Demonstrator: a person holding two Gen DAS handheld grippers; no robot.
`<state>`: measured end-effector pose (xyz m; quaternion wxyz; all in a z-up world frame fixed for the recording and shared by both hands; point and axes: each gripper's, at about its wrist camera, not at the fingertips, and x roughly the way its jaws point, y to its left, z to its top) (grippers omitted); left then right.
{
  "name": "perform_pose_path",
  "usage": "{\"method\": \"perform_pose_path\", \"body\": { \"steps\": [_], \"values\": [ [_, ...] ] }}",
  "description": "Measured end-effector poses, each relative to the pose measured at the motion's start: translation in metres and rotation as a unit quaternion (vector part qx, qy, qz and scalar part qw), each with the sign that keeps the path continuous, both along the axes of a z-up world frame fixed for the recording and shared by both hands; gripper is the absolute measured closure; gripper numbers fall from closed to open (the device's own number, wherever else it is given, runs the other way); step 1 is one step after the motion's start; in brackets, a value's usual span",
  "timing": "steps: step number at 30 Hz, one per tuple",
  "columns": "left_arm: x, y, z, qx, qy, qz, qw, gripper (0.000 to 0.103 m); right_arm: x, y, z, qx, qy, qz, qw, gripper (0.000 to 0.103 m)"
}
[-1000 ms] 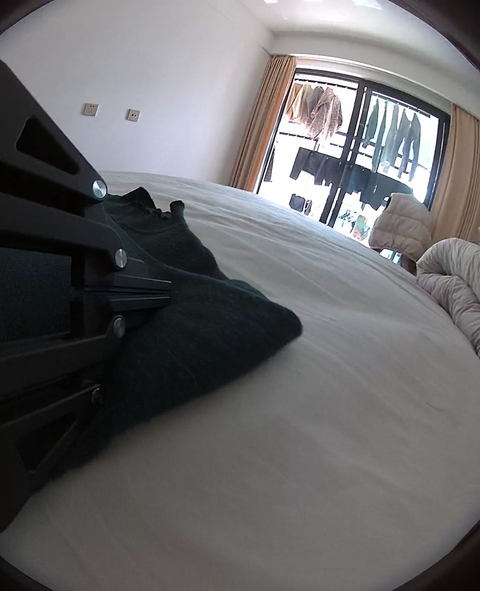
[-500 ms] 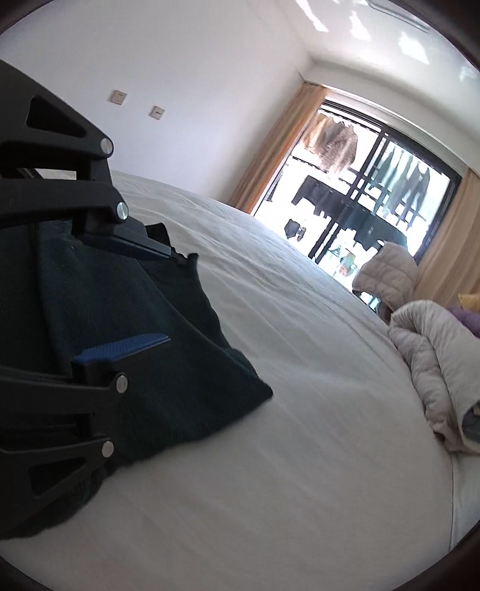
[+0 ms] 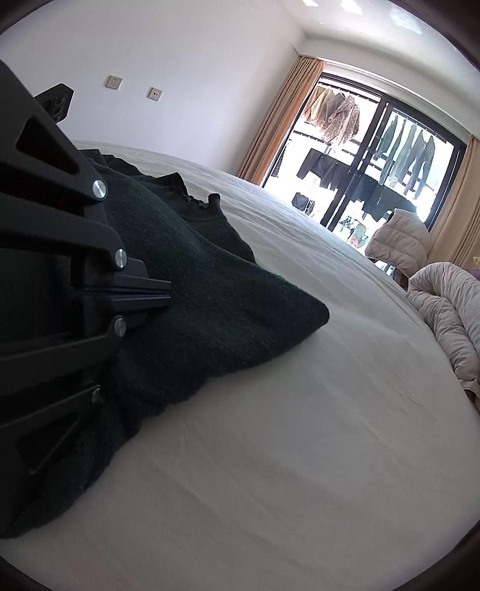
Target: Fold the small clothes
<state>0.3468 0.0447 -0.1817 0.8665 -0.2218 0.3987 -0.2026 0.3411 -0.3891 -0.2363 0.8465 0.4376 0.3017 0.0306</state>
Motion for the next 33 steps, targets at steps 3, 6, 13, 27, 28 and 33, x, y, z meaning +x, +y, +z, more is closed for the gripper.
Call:
{"method": "perform_pose_path", "body": {
  "steps": [3,6,13,27,28,33],
  "values": [
    [0.002,-0.001,-0.001,-0.001,0.0,0.001,1.0,0.092,-0.002,-0.002,-0.002,0.004,-0.005,-0.005,1.0,0.103],
    [0.002,0.0,-0.002,-0.004,0.0,0.001,1.0,0.092,-0.004,-0.004,-0.002,0.007,-0.009,-0.011,1.0,0.103],
    [0.001,-0.002,0.001,0.005,0.004,0.005,1.0,0.092,-0.024,-0.014,0.001,0.015,-0.006,-0.061,0.998,0.103],
    [-0.187,-0.034,0.071,0.194,-0.129,0.039,0.9717,0.091,-0.215,0.037,0.138,-0.322,-0.143,-0.157,0.923,0.0],
    [-0.203,-0.035,0.073,0.199,-0.14,0.038,0.9692,0.091,-0.228,0.043,0.148,-0.34,-0.163,-0.17,0.91,0.0],
    [-0.264,-0.044,0.086,0.255,-0.183,0.04,0.9486,0.076,-0.253,0.066,0.192,-0.381,-0.2,-0.176,0.886,0.0]
  ]
}}
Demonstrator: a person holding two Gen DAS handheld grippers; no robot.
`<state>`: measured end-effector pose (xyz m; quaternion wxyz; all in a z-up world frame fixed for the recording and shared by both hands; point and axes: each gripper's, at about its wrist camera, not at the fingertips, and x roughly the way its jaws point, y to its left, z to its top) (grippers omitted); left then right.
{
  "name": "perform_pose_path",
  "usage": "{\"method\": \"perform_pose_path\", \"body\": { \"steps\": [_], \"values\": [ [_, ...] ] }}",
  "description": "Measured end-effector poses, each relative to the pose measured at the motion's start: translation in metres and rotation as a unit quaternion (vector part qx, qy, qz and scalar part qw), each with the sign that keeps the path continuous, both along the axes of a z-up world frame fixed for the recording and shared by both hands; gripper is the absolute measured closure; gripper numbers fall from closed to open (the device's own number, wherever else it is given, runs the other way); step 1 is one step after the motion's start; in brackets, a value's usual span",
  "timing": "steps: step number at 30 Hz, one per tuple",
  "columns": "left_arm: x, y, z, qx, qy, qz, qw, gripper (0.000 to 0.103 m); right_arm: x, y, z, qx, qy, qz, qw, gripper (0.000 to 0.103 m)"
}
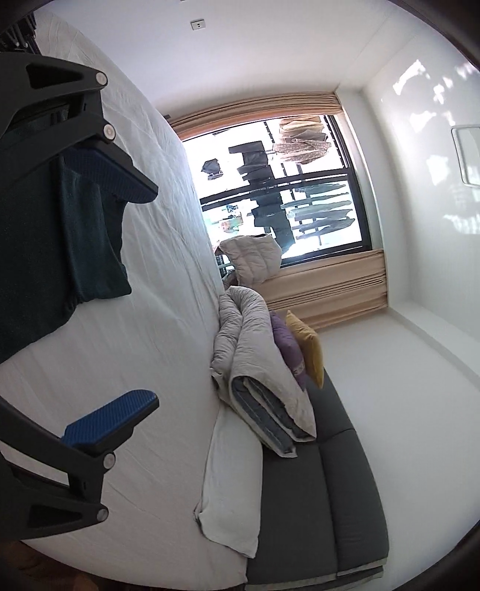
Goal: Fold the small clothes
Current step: 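Move both tools to the sweater hem and grasp its edge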
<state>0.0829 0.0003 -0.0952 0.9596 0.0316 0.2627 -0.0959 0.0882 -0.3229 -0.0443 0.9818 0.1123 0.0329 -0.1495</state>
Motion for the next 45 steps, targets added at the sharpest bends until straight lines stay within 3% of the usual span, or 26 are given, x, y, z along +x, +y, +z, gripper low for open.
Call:
{"method": "perform_pose_path", "body": {
  "steps": [1,2,3,5,8,11,14,16,20,24,31,33,35,39,45],
  "values": [
    [-0.012,0.001,0.005,0.005,-0.012,0.0,0.9999,0.068,-0.004,0.006,0.008,-0.003,-0.005,0.005,1.0,0.0],
    [-0.025,0.006,0.011,0.008,-0.033,0.004,0.9994,0.035,-0.008,0.009,0.015,-0.007,-0.011,0.012,1.0,0.0],
    [-0.04,0.009,0.02,0.013,-0.066,0.016,0.9976,0.009,-0.011,0.013,0.022,-0.012,-0.018,0.021,1.0,0.0],
    [-0.073,0.015,0.042,0.021,-0.148,0.035,0.9882,0.0,-0.021,0.026,0.036,-0.028,-0.027,0.03,0.999,0.0],
    [-0.099,0.019,0.07,0.029,-0.208,0.055,0.9763,0.0,-0.036,0.045,0.056,-0.074,-0.057,0.033,0.995,0.0],
    [-0.106,0.022,0.086,0.024,-0.212,0.056,0.9754,0.0,-0.049,0.058,0.07,-0.106,-0.075,0.04,0.991,0.0],
    [-0.106,0.021,0.089,0.015,-0.183,0.035,0.9824,0.0,-0.041,0.057,0.069,-0.093,-0.01,0.07,0.993,0.0],
    [-0.108,0.019,0.086,0.011,-0.165,0.02,0.986,0.0,-0.044,0.05,0.058,-0.07,0.002,0.085,0.994,0.0],
    [-0.116,0.003,0.074,0.058,-0.155,0.005,0.9862,0.0,-0.058,0.041,0.039,-0.054,0.005,0.086,0.995,0.0],
    [-0.12,-0.016,0.057,0.111,-0.146,-0.012,0.9829,0.0,-0.037,0.032,0.008,-0.009,0.092,0.139,0.986,0.0],
    [-0.128,-0.042,0.012,0.244,-0.153,-0.043,0.9566,0.0,-0.032,0.032,-0.031,0.029,0.168,0.19,0.967,0.002],
    [-0.134,-0.045,-0.003,0.273,-0.151,-0.056,0.9483,0.0,-0.033,0.04,-0.037,0.008,0.182,0.195,0.964,0.014],
    [-0.142,-0.045,-0.018,0.299,-0.146,-0.069,0.9404,0.0,-0.03,0.044,-0.042,-0.004,0.197,0.196,0.961,0.017],
    [-0.15,-0.042,-0.046,0.354,-0.142,-0.082,0.9209,0.0,-0.027,0.046,-0.055,0.012,0.222,0.206,0.953,0.018],
    [-0.158,-0.027,-0.069,0.412,-0.14,-0.098,0.895,0.0,-0.036,0.062,-0.065,-0.044,0.237,0.218,0.946,0.018]
  ]
}}
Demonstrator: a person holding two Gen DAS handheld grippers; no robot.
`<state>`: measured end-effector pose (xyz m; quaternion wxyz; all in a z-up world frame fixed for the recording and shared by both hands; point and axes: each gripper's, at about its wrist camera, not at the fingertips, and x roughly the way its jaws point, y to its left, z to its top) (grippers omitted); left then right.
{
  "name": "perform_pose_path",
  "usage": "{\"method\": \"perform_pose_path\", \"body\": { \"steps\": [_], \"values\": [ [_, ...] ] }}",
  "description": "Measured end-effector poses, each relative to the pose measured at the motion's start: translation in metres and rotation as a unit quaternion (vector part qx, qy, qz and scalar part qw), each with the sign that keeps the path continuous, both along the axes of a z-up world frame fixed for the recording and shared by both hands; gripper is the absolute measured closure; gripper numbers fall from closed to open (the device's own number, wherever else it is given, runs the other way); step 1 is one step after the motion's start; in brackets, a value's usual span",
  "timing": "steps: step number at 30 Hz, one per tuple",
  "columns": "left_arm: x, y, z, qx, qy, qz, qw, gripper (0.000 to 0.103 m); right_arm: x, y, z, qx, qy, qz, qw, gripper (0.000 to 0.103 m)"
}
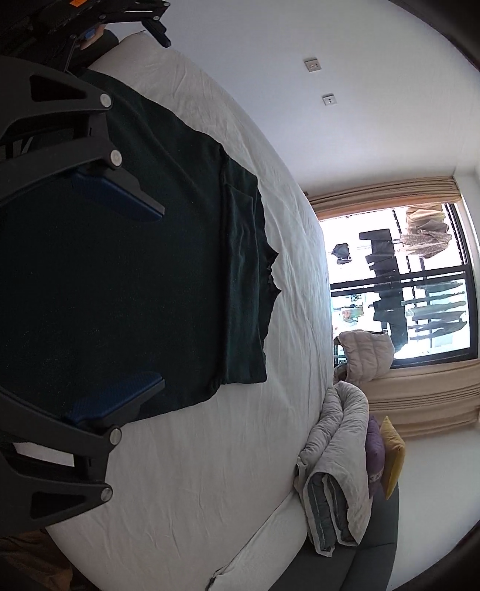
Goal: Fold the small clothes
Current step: 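Move both tools to the sweater hem and grasp its edge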
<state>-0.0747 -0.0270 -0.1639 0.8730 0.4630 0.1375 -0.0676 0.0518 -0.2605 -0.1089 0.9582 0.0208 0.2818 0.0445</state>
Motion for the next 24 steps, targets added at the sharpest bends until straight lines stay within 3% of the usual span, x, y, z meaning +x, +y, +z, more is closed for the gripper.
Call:
{"method": "perform_pose_path", "body": {
  "steps": [8,15,24],
  "values": [
    [-0.019,0.02,-0.028,0.083,0.004,-0.033,0.996,0.0,-0.01,-0.005,-0.005,0.001,0.004,-0.007,1.0,0.018],
    [-0.036,0.023,-0.054,0.139,0.017,-0.086,0.9863,0.0,-0.012,0.0,-0.007,-0.003,0.009,0.0,1.0,0.018],
    [-0.02,0.036,-0.082,0.215,-0.031,-0.087,0.9723,0.0,-0.016,0.007,-0.01,-0.005,0.011,0.005,1.0,0.018]
  ]
}}
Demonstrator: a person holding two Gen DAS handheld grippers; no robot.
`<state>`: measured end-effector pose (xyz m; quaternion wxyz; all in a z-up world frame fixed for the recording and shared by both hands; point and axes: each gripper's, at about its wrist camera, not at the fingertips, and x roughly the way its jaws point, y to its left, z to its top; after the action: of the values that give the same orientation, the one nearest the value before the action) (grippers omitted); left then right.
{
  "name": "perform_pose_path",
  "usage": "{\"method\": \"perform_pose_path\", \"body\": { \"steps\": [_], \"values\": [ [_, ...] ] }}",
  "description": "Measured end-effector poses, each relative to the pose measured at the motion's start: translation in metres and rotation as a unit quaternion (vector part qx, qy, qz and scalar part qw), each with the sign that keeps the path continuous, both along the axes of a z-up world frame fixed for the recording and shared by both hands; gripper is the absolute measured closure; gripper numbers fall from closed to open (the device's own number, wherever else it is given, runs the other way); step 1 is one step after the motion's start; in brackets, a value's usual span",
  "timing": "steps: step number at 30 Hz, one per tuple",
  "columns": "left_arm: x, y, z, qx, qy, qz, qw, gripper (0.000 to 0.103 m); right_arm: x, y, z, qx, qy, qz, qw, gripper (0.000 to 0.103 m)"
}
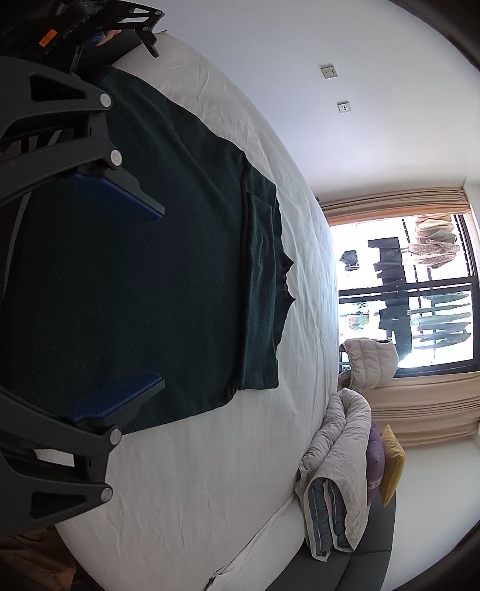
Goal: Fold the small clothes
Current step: 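Move both tools to the sweater hem and grasp its edge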
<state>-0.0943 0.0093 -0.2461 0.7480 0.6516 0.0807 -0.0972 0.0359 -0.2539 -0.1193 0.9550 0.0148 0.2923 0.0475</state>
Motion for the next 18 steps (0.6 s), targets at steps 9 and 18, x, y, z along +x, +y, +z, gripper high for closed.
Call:
{"method": "perform_pose_path", "body": {
  "steps": [9,18],
  "values": [
    [0.009,0.006,0.004,-0.013,-0.003,0.005,0.9999,0.035,-0.003,0.0,0.0,0.0,0.0,0.004,1.0,0.018],
    [0.037,0.008,0.061,-0.146,0.115,0.049,0.9813,0.094,-0.018,0.02,-0.009,-0.081,0.01,0.069,0.994,0.027]
  ]
}}
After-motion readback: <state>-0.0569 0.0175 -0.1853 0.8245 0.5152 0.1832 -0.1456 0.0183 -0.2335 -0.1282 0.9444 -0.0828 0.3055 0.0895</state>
